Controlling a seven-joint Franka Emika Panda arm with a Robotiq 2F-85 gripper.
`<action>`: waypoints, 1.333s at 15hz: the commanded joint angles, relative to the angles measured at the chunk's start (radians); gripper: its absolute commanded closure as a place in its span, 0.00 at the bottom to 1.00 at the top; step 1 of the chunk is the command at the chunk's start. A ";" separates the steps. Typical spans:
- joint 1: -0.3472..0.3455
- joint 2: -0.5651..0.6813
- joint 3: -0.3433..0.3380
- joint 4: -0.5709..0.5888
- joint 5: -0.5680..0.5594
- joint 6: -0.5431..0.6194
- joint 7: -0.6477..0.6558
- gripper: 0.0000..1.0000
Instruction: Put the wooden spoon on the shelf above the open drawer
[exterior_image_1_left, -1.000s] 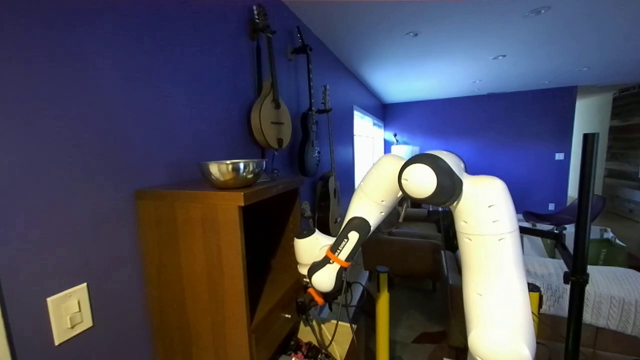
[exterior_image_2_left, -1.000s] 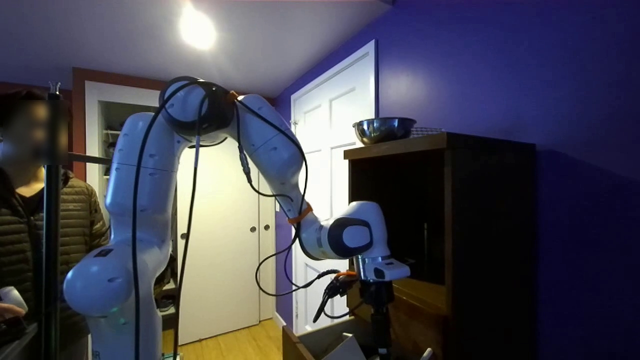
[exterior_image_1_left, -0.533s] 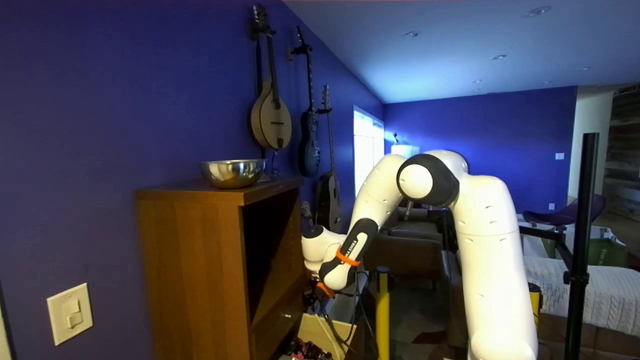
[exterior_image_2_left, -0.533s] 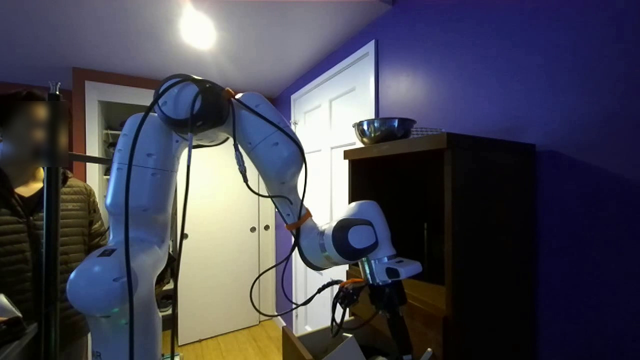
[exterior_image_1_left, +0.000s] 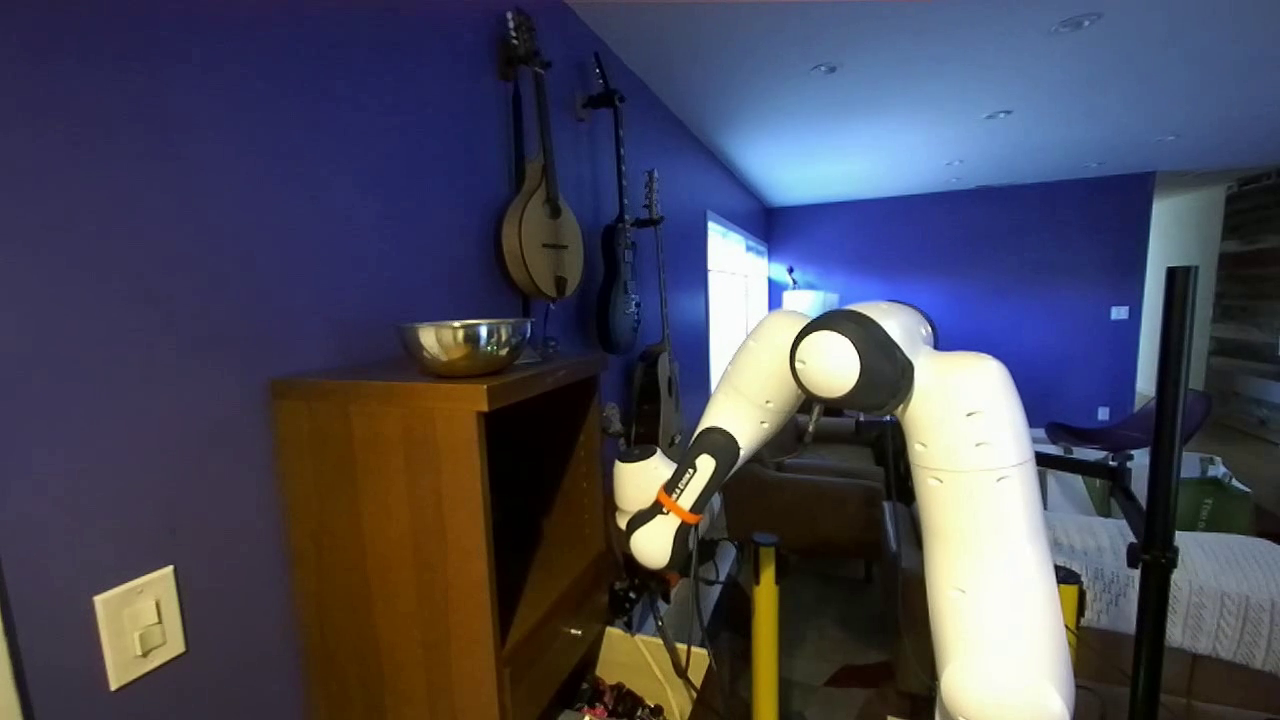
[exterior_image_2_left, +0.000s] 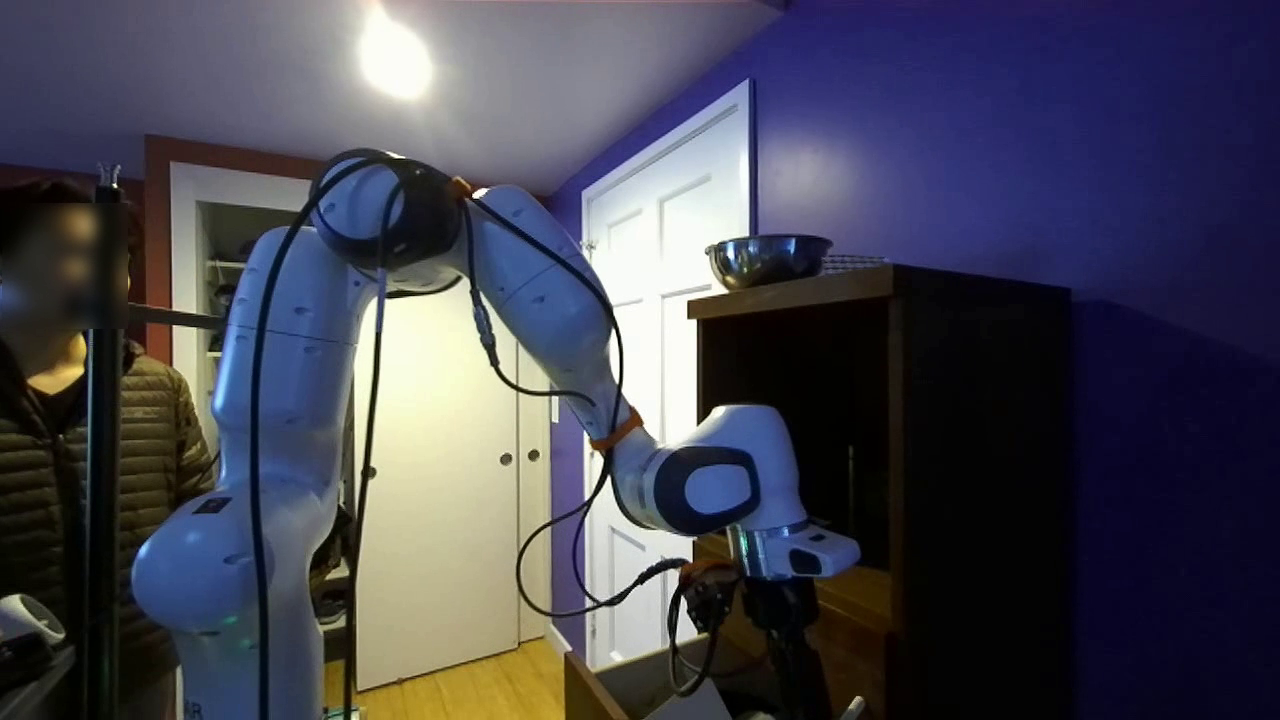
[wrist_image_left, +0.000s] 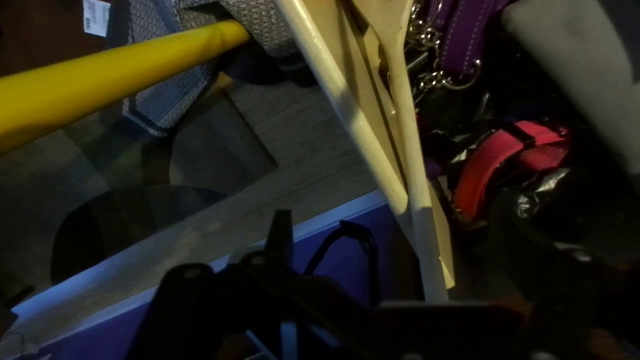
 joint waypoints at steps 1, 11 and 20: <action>-0.010 0.026 0.020 0.029 0.140 -0.003 -0.095 0.01; 0.097 0.128 -0.030 0.042 0.106 0.224 0.032 0.26; 0.204 0.156 -0.192 0.048 0.034 0.300 0.066 0.70</action>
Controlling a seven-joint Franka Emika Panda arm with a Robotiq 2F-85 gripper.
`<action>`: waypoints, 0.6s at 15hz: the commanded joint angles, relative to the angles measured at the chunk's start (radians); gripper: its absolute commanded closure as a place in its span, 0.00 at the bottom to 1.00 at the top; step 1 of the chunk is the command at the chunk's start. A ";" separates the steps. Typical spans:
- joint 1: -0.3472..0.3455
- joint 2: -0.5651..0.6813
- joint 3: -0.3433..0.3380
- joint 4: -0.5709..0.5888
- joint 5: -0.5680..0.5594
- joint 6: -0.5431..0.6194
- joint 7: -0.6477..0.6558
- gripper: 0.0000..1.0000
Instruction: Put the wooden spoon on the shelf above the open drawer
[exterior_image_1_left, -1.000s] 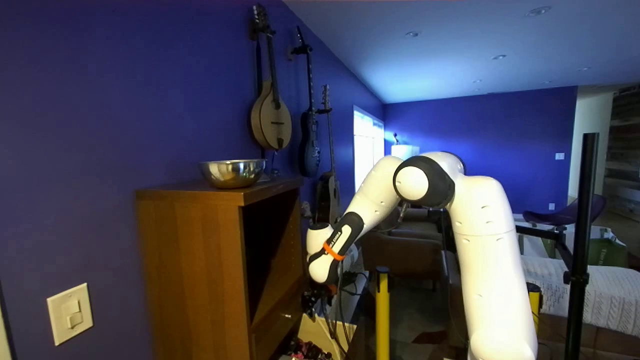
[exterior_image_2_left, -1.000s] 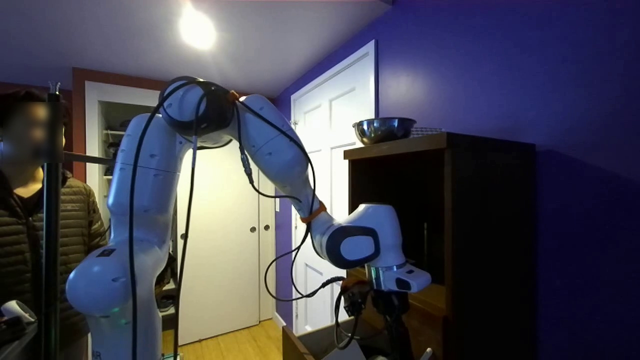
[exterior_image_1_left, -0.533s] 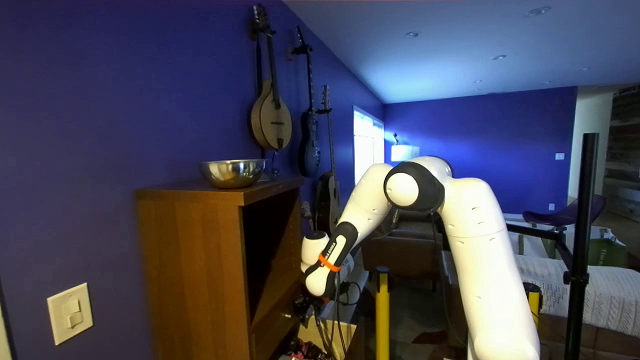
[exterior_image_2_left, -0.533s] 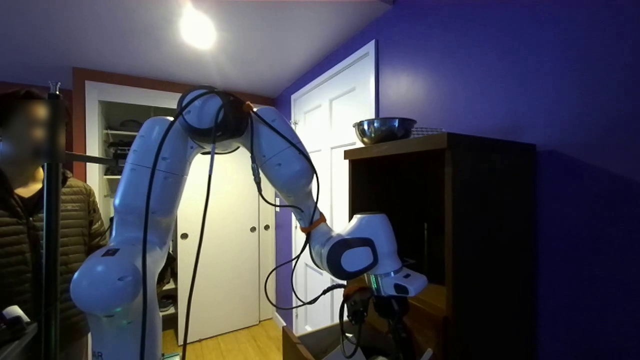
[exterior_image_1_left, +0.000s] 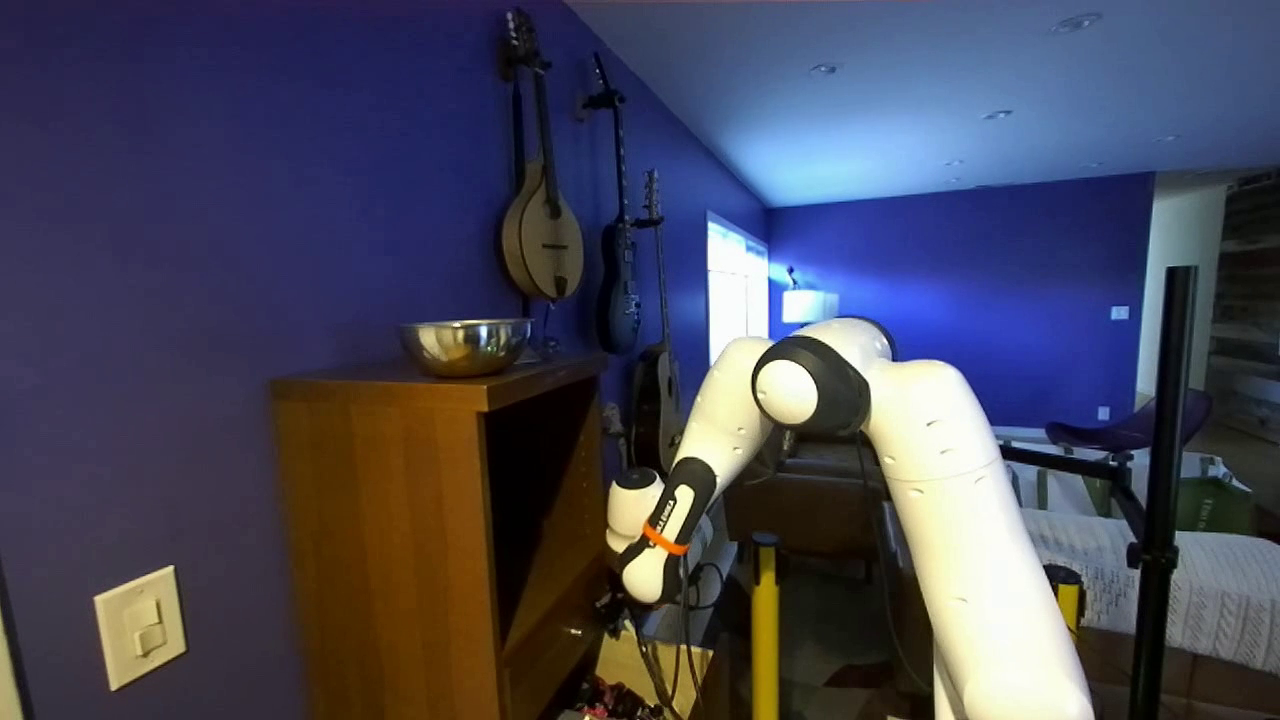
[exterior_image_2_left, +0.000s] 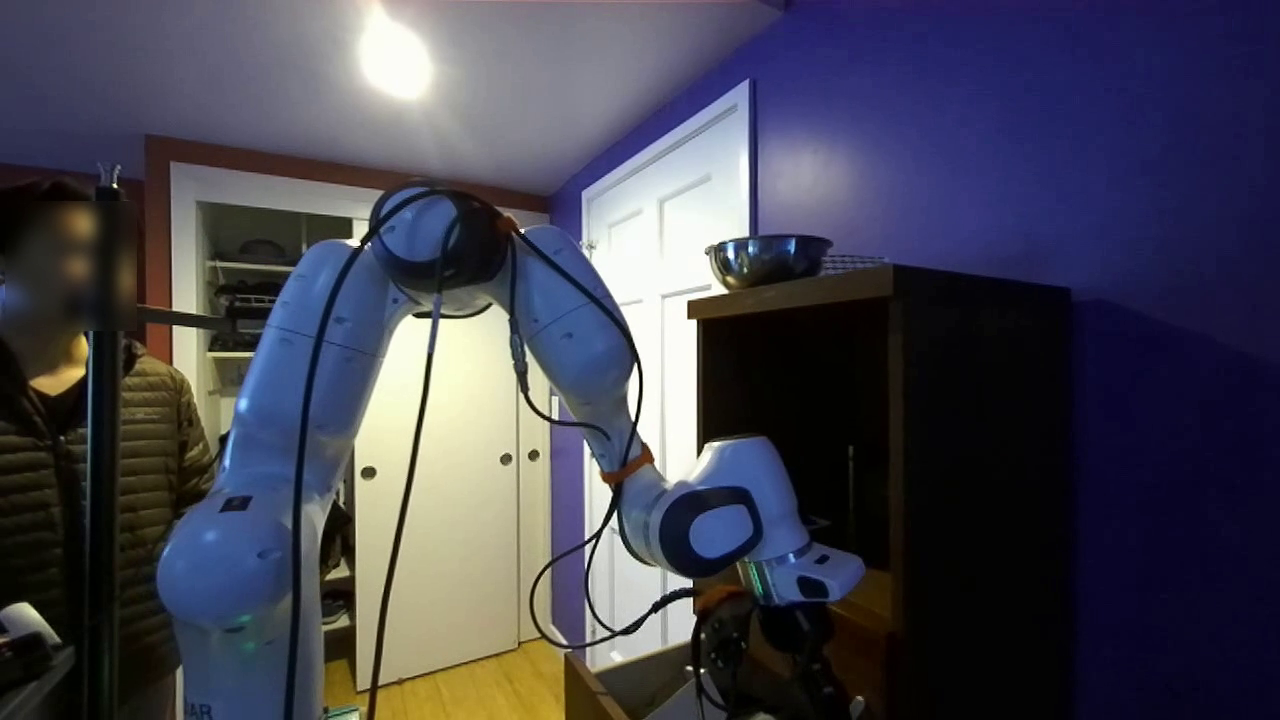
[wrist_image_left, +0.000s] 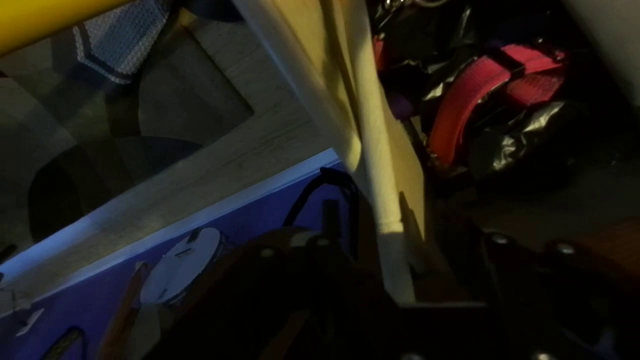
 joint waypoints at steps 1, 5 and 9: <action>0.042 0.018 -0.053 0.026 -0.018 0.041 0.031 0.79; 0.055 0.011 -0.072 0.020 -0.012 0.040 0.027 1.00; 0.148 -0.074 -0.189 -0.028 -0.096 -0.009 0.122 0.97</action>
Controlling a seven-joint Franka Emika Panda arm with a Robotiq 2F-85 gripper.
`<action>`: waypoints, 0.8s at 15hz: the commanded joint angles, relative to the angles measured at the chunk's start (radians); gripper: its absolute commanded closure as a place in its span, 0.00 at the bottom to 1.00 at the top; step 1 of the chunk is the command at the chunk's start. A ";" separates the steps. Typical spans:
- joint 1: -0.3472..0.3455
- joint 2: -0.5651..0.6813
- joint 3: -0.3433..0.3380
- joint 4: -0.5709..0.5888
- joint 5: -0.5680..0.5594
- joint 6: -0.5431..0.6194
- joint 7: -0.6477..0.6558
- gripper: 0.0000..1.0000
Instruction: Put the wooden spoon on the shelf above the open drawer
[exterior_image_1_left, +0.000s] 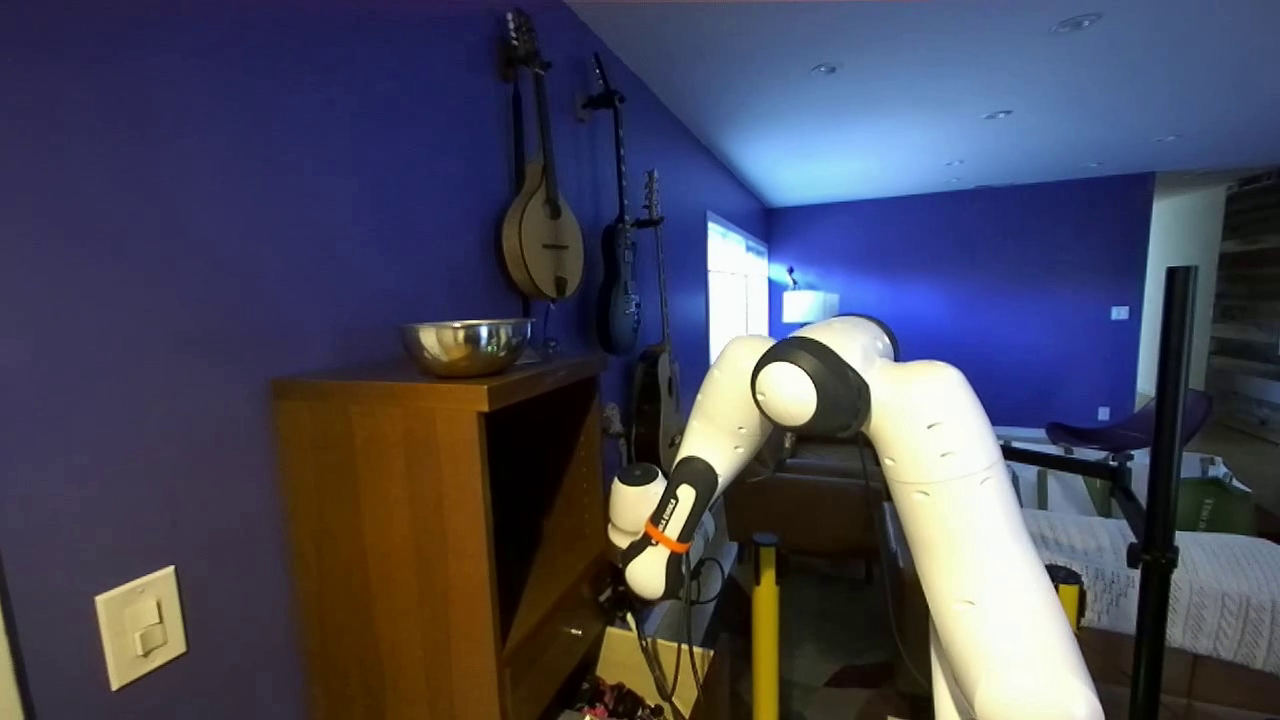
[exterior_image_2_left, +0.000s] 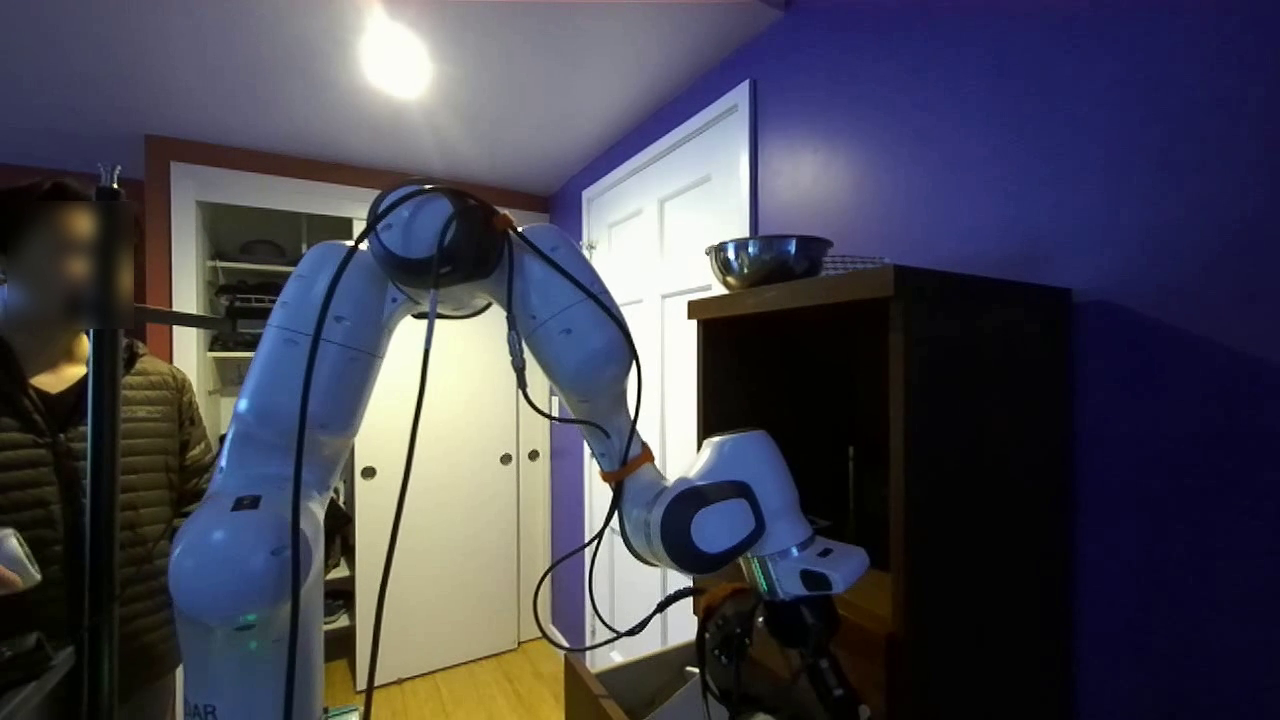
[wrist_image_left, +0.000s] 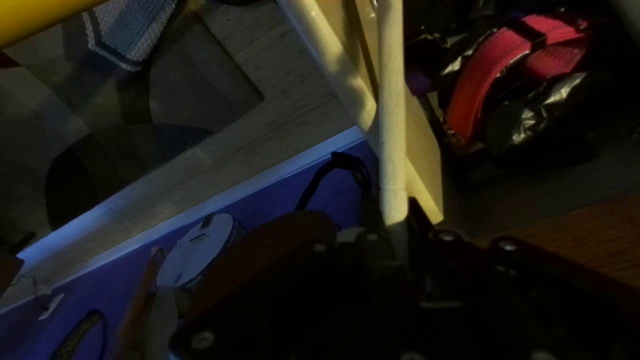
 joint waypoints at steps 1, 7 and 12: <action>0.091 -0.123 -0.127 -0.054 -0.082 -0.046 0.119 0.97; 0.068 -0.412 -0.205 -0.160 -0.058 -0.244 0.251 0.97; -0.216 -0.597 -0.017 -0.221 0.068 -0.342 0.292 0.97</action>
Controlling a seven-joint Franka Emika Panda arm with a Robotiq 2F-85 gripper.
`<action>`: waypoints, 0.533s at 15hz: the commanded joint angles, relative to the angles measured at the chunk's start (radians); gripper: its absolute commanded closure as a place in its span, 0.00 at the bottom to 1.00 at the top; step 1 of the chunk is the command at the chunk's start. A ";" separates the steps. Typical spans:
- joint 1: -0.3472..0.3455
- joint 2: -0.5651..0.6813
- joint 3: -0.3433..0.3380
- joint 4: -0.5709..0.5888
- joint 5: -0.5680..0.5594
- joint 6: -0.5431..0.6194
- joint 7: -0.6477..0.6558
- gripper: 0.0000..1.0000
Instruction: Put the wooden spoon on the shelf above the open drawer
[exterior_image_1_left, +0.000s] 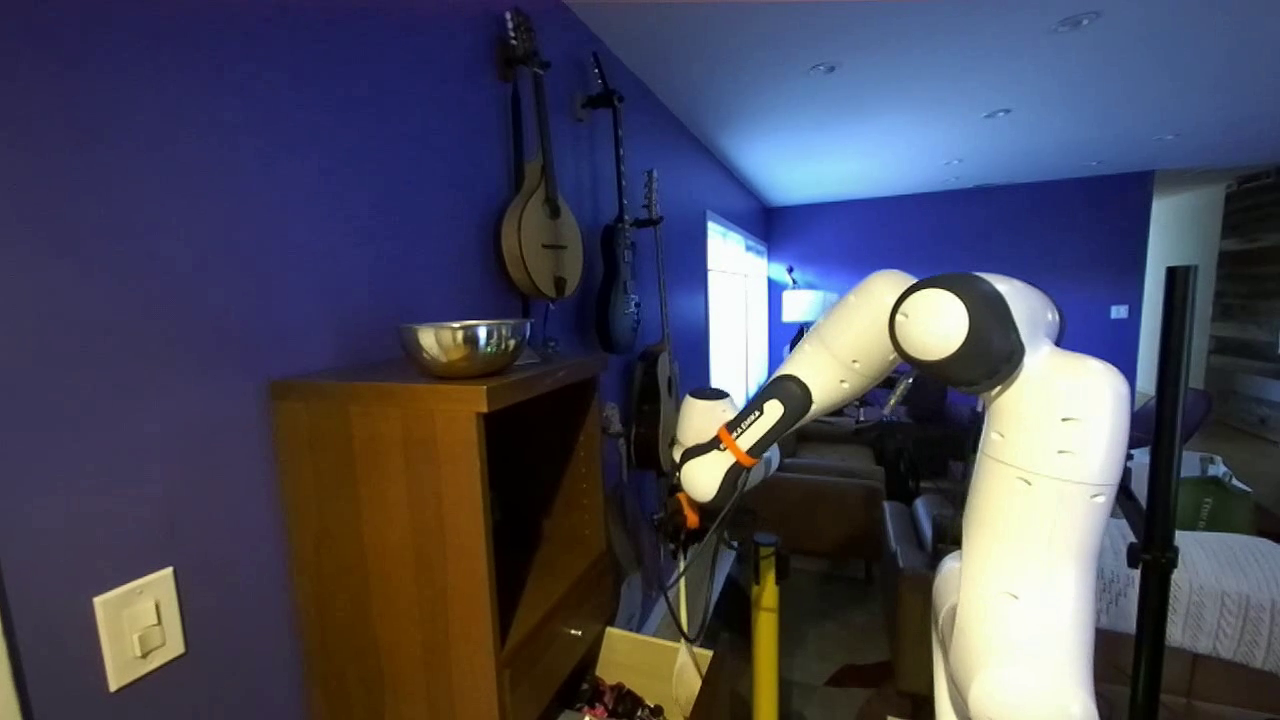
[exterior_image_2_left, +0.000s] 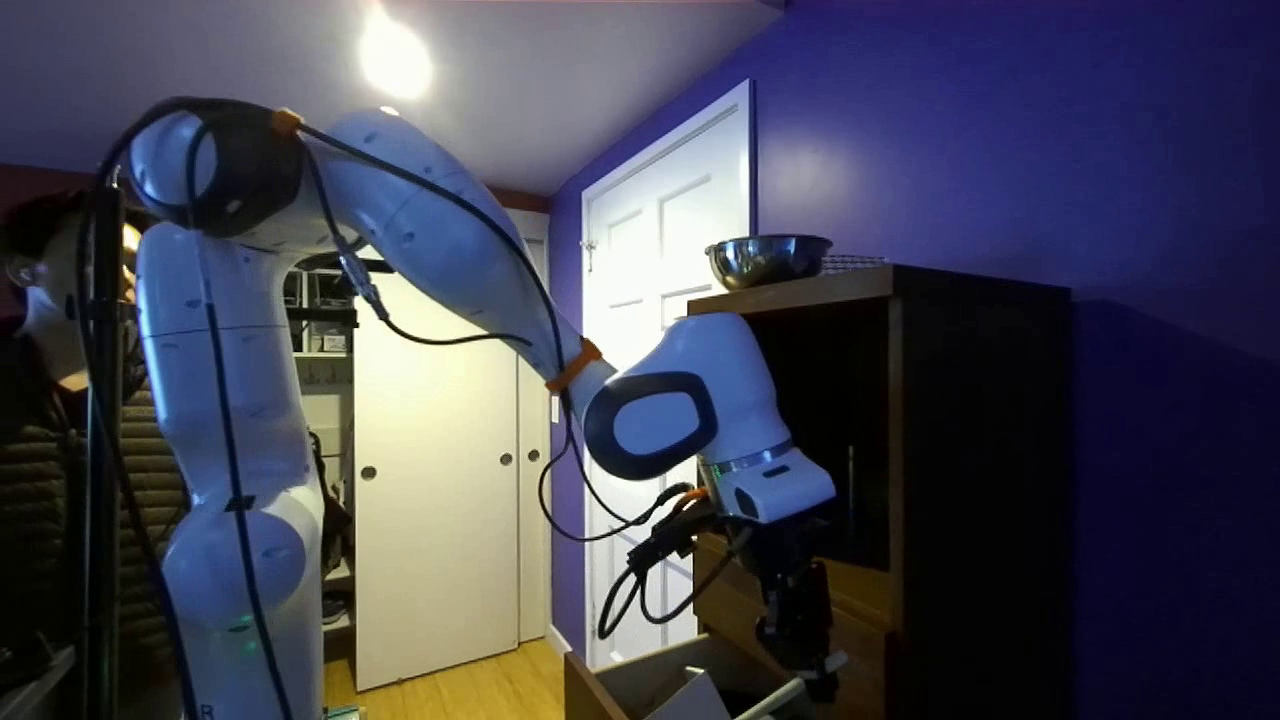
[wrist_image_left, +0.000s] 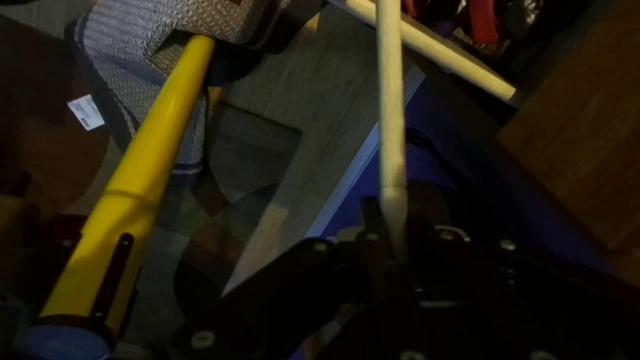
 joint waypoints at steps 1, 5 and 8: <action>-0.208 -0.147 0.146 -0.072 0.131 -0.084 -0.004 0.97; -0.321 -0.132 0.225 -0.050 0.260 -0.120 -0.055 0.86; -0.344 -0.178 0.231 -0.064 0.314 -0.163 -0.070 0.97</action>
